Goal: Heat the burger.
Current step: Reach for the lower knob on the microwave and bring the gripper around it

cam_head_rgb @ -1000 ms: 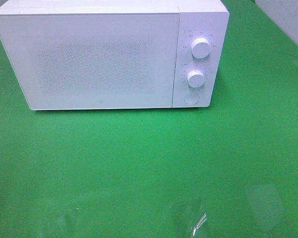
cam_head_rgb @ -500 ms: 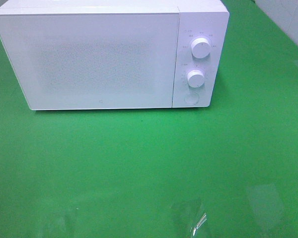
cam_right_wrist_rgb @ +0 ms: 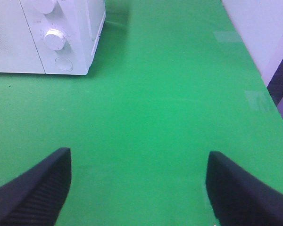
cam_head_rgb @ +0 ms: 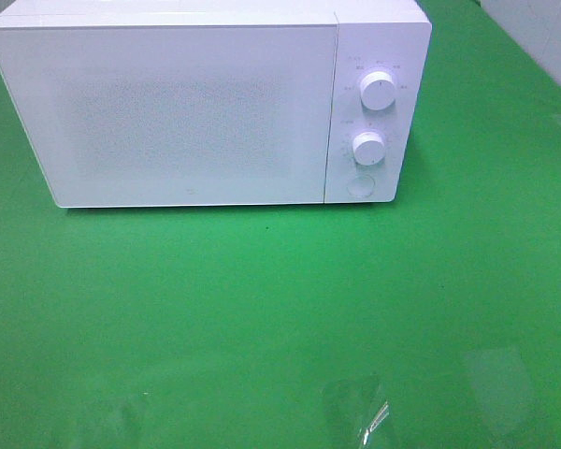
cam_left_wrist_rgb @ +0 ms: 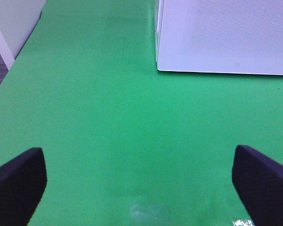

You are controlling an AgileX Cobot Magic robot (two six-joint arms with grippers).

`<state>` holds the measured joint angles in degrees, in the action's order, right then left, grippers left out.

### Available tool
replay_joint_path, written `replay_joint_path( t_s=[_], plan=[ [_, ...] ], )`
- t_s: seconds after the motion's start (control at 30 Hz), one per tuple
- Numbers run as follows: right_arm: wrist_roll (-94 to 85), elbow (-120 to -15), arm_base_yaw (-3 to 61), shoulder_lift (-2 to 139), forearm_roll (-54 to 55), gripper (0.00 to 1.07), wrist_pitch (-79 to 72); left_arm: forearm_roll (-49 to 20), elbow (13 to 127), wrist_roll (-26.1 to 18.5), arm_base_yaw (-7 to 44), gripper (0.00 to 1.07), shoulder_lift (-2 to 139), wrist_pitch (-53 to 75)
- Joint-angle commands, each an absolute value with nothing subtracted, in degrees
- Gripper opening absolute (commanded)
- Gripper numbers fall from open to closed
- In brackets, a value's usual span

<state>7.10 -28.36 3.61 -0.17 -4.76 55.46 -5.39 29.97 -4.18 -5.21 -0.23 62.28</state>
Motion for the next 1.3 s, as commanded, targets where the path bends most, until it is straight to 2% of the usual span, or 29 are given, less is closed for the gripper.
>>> replay_joint_path(
  t_s=[0.03,1.3],
  plan=[
    [7.4,-28.2,3.4,-1.7,-4.7,0.76,54.9,-5.2,29.8,-4.2,-5.4,1.01,-1.4,61.4],
    [7.4,-28.2,3.4,-1.7,-4.7,0.76,54.9,-5.2,29.8,-4.2,-5.4,1.01,-1.4,61.5]
  ],
)
